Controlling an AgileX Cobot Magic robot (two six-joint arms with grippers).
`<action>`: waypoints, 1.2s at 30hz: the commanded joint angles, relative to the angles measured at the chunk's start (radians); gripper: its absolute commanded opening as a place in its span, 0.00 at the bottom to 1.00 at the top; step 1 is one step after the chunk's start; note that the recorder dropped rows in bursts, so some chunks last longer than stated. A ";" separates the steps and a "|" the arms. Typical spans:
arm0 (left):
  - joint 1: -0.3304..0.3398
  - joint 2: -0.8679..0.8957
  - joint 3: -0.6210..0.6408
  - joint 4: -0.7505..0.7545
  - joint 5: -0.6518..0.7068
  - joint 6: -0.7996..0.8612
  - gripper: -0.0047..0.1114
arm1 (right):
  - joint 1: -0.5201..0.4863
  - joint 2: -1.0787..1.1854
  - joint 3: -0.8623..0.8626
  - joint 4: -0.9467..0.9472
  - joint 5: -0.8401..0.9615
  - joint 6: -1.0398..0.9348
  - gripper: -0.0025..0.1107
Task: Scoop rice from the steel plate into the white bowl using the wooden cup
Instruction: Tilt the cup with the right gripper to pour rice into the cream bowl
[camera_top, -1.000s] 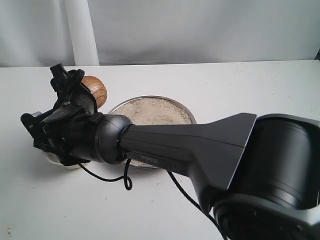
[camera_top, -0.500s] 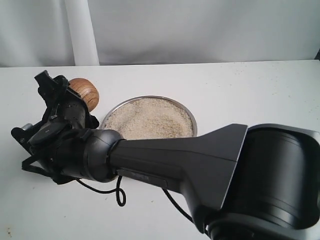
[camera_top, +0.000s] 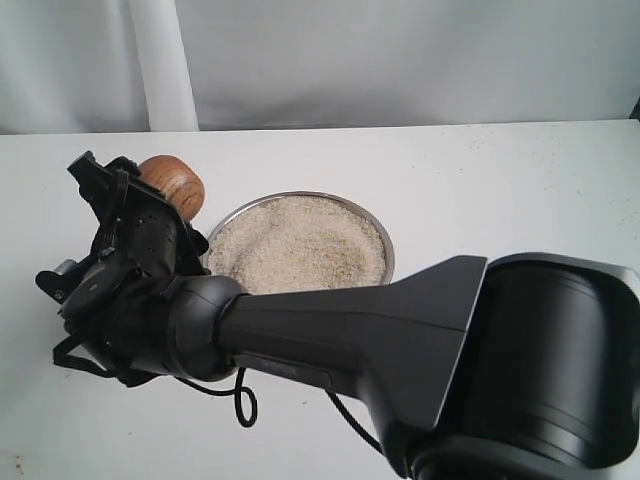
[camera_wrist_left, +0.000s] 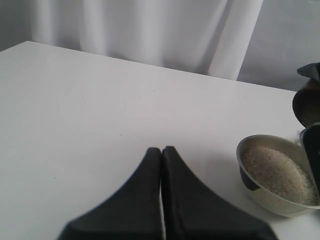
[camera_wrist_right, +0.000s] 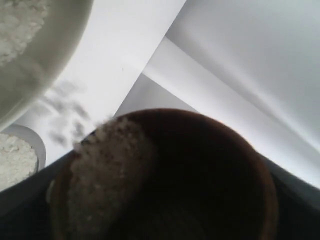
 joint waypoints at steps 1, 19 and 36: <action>-0.001 0.008 0.001 -0.005 -0.007 -0.002 0.04 | 0.010 -0.009 0.007 -0.033 0.020 -0.003 0.02; -0.001 0.008 0.001 -0.005 -0.007 -0.002 0.04 | 0.011 -0.009 0.007 -0.140 0.068 -0.007 0.02; -0.001 0.008 0.001 -0.005 -0.007 -0.002 0.04 | 0.011 -0.009 0.007 -0.140 0.061 -0.219 0.02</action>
